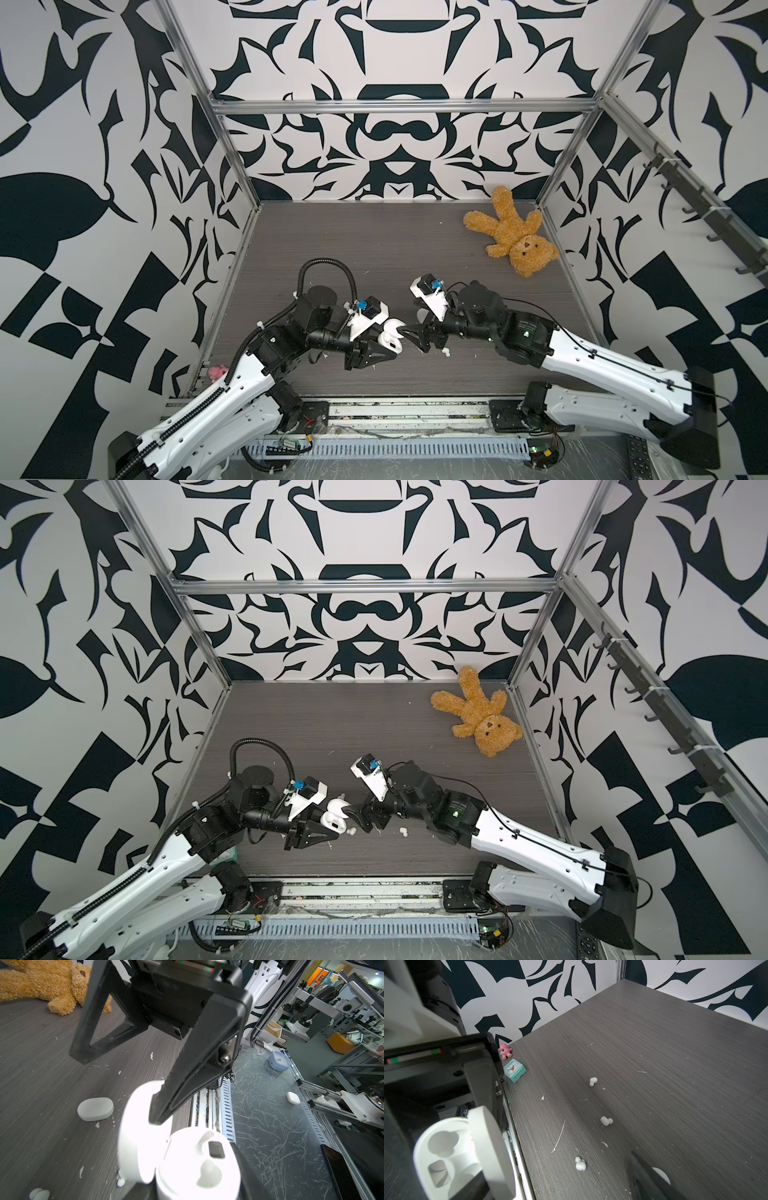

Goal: Insert the wireless bluetooth earbuds into the charging case
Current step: 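Pull the lid open with the left gripper while the right gripper holds the case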

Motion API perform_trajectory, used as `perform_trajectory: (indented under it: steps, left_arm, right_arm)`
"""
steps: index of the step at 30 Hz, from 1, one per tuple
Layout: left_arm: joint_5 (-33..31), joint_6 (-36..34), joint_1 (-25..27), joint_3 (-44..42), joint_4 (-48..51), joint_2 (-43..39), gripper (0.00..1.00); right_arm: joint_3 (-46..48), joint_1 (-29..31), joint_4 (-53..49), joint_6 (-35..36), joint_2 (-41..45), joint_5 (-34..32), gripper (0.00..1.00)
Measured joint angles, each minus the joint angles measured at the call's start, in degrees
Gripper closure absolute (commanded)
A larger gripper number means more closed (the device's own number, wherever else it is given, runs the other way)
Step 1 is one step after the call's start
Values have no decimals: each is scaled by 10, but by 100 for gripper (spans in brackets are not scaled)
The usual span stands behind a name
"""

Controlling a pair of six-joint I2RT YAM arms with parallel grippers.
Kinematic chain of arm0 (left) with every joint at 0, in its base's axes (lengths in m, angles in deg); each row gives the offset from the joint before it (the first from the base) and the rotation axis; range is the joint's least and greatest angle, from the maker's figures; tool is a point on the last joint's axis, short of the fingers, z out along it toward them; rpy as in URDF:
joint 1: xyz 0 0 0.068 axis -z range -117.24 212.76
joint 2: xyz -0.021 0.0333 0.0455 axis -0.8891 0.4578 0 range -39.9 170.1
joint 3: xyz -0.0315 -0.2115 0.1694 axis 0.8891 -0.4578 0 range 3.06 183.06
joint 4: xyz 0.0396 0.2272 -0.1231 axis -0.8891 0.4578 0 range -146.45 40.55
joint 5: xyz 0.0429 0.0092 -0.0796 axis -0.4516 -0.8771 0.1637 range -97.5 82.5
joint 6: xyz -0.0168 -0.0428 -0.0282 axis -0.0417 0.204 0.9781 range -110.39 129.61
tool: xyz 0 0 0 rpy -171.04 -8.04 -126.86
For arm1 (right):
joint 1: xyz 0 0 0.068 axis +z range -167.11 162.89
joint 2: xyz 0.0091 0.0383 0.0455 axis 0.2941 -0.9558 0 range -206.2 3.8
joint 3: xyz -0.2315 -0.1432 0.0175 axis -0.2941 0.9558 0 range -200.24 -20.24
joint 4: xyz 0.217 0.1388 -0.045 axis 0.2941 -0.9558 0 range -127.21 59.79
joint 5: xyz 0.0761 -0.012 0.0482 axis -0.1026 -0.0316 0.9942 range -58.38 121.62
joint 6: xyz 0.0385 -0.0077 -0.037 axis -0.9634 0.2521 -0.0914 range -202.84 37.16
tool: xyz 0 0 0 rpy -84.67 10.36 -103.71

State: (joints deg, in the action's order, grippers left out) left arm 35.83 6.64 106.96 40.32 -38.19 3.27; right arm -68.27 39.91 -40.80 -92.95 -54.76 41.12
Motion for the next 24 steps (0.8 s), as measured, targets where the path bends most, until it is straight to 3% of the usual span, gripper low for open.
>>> perform_trajectory:
  steps: [15,24]
  left_arm:
    - [14,0,1,0,-8,6,100]
    - [15,0,2,0,-9,6,100]
  right_arm:
    - [0,-3,16,-1,0,88,50]
    - [0,-3,25,-1,0,133,60]
